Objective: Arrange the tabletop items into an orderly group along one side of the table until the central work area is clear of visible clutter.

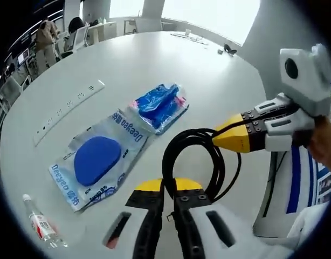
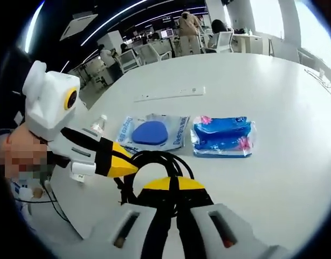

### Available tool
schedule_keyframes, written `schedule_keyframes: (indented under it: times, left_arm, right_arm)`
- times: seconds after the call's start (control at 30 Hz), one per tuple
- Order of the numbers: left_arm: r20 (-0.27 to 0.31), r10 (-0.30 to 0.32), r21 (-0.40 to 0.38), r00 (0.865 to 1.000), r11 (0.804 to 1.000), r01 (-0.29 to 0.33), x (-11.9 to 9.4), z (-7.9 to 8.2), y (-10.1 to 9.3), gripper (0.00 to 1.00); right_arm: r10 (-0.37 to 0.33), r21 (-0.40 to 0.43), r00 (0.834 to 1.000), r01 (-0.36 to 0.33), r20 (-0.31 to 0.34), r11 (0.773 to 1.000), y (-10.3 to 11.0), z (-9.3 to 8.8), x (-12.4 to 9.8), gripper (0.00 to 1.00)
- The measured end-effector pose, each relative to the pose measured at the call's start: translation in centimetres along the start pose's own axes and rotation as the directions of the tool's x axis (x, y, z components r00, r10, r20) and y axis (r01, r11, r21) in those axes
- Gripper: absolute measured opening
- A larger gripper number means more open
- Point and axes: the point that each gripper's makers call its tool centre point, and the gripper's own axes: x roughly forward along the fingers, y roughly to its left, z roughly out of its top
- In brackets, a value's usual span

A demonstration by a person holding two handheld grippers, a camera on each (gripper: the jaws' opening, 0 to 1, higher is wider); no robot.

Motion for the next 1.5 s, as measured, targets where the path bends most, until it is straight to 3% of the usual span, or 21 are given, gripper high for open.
schedule_keyframes:
  times: [0.5,1.5]
  left_arm:
    - [-0.062,-0.02,-0.055,0.998,0.998,0.017,3.6,-0.5,0.8,0.02]
    - [-0.084,-0.035,-0.1,0.996,0.995,0.027,6.1,0.5,2.7,0.03]
  right_arm:
    - [-0.015,0.02,0.998,0.016,-0.056,1.0,-2.4,-1.4,2.7,0.0]
    - [-0.03,0.036,0.997,0.033,-0.078,0.999,-4.7,-1.2,5.7,0.0]
